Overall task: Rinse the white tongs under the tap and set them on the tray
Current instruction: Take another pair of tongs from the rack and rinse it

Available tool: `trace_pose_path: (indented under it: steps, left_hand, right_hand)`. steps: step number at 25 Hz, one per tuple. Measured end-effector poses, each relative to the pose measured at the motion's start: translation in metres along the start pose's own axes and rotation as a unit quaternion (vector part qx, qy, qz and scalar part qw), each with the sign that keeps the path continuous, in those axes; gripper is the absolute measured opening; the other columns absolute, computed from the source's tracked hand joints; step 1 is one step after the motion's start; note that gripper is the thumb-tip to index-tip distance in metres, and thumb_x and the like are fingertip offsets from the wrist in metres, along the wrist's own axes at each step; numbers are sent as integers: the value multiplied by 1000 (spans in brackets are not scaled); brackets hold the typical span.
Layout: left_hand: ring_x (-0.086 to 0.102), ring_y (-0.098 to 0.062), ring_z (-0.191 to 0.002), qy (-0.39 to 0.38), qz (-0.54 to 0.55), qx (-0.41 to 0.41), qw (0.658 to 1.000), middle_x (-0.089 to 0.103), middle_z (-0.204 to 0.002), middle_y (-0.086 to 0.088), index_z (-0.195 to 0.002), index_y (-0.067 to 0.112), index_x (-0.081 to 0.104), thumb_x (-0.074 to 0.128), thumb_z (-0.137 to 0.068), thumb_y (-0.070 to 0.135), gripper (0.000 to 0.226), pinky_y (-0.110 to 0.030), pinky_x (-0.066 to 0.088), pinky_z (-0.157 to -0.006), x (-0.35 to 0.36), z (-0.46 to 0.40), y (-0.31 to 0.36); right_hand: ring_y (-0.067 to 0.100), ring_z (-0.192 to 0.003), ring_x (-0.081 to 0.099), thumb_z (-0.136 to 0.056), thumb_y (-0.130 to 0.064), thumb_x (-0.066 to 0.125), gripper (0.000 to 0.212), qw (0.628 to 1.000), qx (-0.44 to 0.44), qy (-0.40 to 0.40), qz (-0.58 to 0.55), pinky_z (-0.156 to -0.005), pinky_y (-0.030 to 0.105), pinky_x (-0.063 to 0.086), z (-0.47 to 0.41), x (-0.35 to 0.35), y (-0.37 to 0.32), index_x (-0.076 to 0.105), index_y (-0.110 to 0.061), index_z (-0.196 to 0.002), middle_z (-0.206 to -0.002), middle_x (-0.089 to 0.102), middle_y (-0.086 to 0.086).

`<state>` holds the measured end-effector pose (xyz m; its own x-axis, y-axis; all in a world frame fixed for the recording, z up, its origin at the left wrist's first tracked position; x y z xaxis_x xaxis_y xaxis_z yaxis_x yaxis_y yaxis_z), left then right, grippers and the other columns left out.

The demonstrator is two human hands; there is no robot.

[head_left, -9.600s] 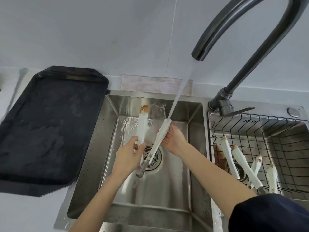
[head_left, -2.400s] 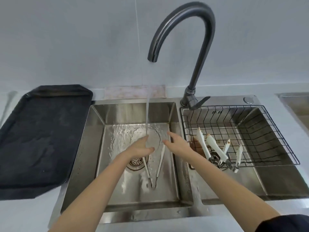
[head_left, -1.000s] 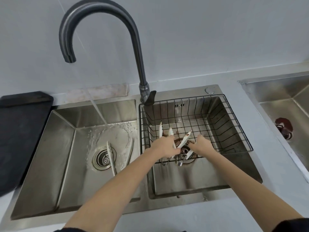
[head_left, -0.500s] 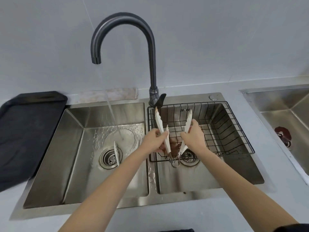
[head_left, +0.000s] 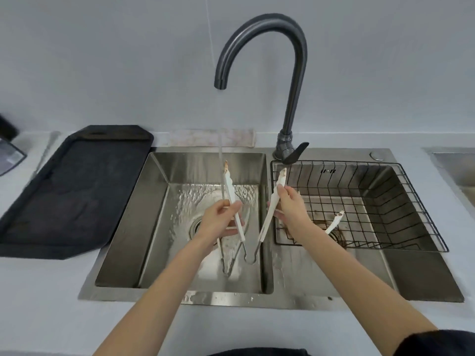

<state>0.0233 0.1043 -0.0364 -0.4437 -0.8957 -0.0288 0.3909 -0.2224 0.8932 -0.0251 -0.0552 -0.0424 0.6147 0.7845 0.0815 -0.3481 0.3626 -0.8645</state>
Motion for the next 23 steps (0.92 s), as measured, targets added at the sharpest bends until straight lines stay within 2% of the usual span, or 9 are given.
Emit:
trace_pose_path:
  steps: [6,9,11,12,14,16,19,21,23]
  left_hand:
    - [66,-6,-61,12,-42,18,999,61,-79,-4,-80,20,58,61,-87,26,10,-21,56,-57,-47,-10,3]
    - [64,-18,-77,50,-83,37,995,58,-76,0,-86,24,63,66,-82,31,8,-35,59,-75,-73,-29,6]
    - [62,-22,-81,81,-132,54,987,57,-72,3,-91,22,66,68,-80,34,17,-46,55,-85,-87,-42,12]
    - [62,-22,-80,95,-148,64,982,56,-70,5,-95,19,68,68,-80,35,22,-46,55,-85,-92,-48,15]
    - [58,-17,-71,122,-163,81,976,54,-67,9,-93,17,67,67,-80,37,24,-28,55,-79,-101,-58,20]
    - [52,-8,-63,163,-193,99,963,52,-67,11,-90,18,65,65,-81,36,20,-5,42,-64,-107,-66,24]
    - [48,-5,-59,210,-186,113,953,57,-69,6,-95,14,68,63,-83,36,25,-9,38,-57,-113,-76,24]
    - [47,-5,-57,217,-170,118,954,59,-67,8,-94,16,69,62,-84,32,20,-10,39,-55,-113,-77,25]
    - [45,-5,-56,216,-156,122,956,57,-65,12,-93,20,68,61,-85,29,14,-7,38,-54,-113,-79,25]
  right_hand:
    - [17,-78,59,-97,-10,39,25,983,96,-55,-149,-70,28,48,-25,46,7,47,-3,-119,-83,56,9]
    - [19,-80,59,-98,-5,34,22,977,120,-79,-157,-80,35,49,-38,69,10,46,-2,-116,-87,56,10]
    - [21,-82,59,-97,-2,31,24,973,126,-99,-165,-78,35,50,-48,86,10,45,-1,-117,-90,54,11]
    - [22,-83,59,-97,-1,30,24,972,132,-105,-165,-75,33,50,-56,94,10,45,-1,-116,-91,54,11]
    - [21,-82,59,-96,0,30,24,971,144,-108,-154,-72,31,51,-68,109,10,46,0,-114,-93,55,11]
    - [21,-83,59,-95,0,30,22,971,156,-109,-146,-75,32,51,-81,121,13,50,0,-106,-91,56,11]
    - [21,-83,60,-95,-1,31,23,969,175,-115,-134,-87,35,49,-94,135,19,53,-4,-90,-89,57,10]
    - [20,-82,60,-95,-1,31,21,969,184,-111,-120,-92,35,46,-99,140,25,51,-3,-96,-89,58,10]
    - [20,-81,59,-98,-7,31,19,966,199,-111,-119,-85,33,47,-102,142,31,46,-2,-109,-89,60,10]
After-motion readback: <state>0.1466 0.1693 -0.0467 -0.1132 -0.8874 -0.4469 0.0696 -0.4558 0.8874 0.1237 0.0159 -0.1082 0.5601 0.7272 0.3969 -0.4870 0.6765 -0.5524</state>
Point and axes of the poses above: each hand's wrist, its own z-axis away from the middle knuckle, its own x-axis out of the palm, y = z × x, the point moved 3 cm from there along -z, towards the middle knuckle
